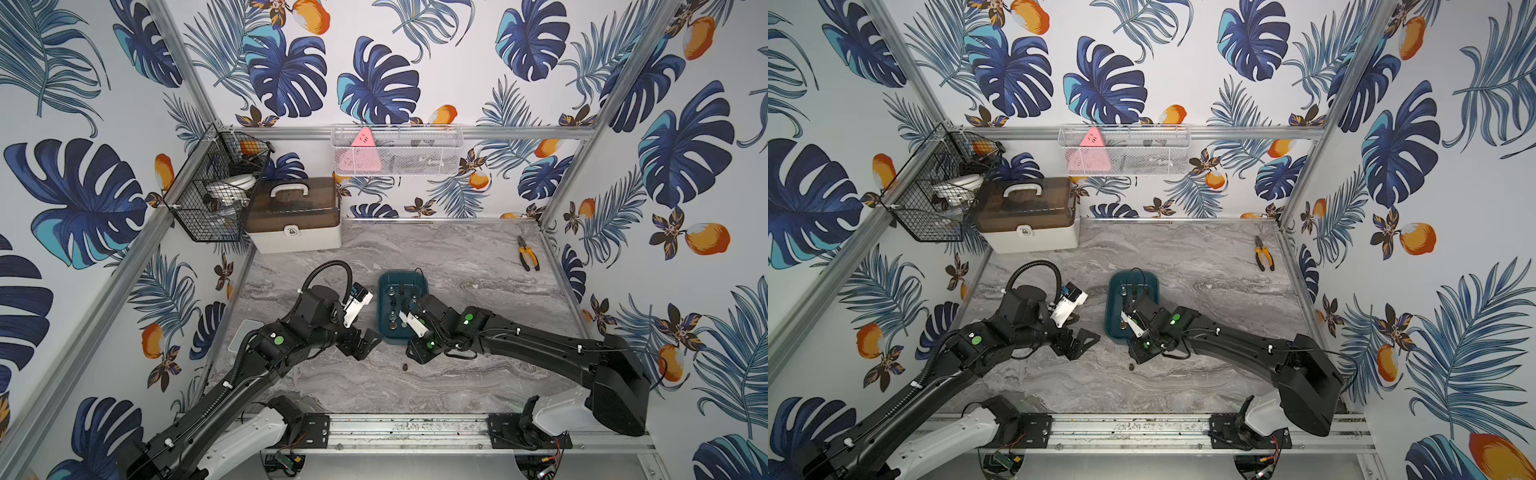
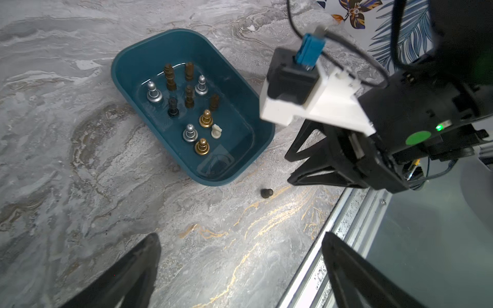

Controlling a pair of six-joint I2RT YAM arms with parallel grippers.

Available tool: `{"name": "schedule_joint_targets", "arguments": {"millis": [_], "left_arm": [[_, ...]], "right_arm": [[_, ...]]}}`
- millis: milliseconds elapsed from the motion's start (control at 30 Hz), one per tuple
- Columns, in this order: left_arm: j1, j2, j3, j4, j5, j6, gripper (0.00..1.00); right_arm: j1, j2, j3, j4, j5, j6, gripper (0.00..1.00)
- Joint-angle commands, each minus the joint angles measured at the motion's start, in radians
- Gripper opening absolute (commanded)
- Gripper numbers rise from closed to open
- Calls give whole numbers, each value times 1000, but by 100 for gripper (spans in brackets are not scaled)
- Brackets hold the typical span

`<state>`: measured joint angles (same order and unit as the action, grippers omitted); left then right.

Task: Put the chess pieces into the storage box
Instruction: Place the chess piece in the storage box, then pick up the chess piece at the center of the board.

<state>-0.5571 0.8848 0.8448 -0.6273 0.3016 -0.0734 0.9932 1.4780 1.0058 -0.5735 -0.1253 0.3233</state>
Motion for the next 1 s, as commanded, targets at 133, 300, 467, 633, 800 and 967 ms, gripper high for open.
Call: {"name": "schedule_joint_targets", "arguments": {"millis": [133, 300, 467, 633, 800, 967], "left_arm": [[-81, 63, 10, -1, 19, 68, 97], [-101, 94, 1, 23, 14, 78, 97], [-109, 55, -9, 27, 11, 96, 96], [-109, 12, -19, 33, -10, 105, 96], [-109, 34, -12, 26, 2, 106, 96], [-110, 39, -13, 28, -7, 105, 96]], "right_arm": [[24, 55, -19, 62, 7, -1, 36], [52, 95, -14, 47, 56, -9, 36], [56, 144, 0, 44, 101, -3, 36], [59, 185, 4, 75, 93, 7, 35], [65, 213, 14, 82, 111, -1, 34], [68, 236, 20, 89, 107, -1, 32]]}}
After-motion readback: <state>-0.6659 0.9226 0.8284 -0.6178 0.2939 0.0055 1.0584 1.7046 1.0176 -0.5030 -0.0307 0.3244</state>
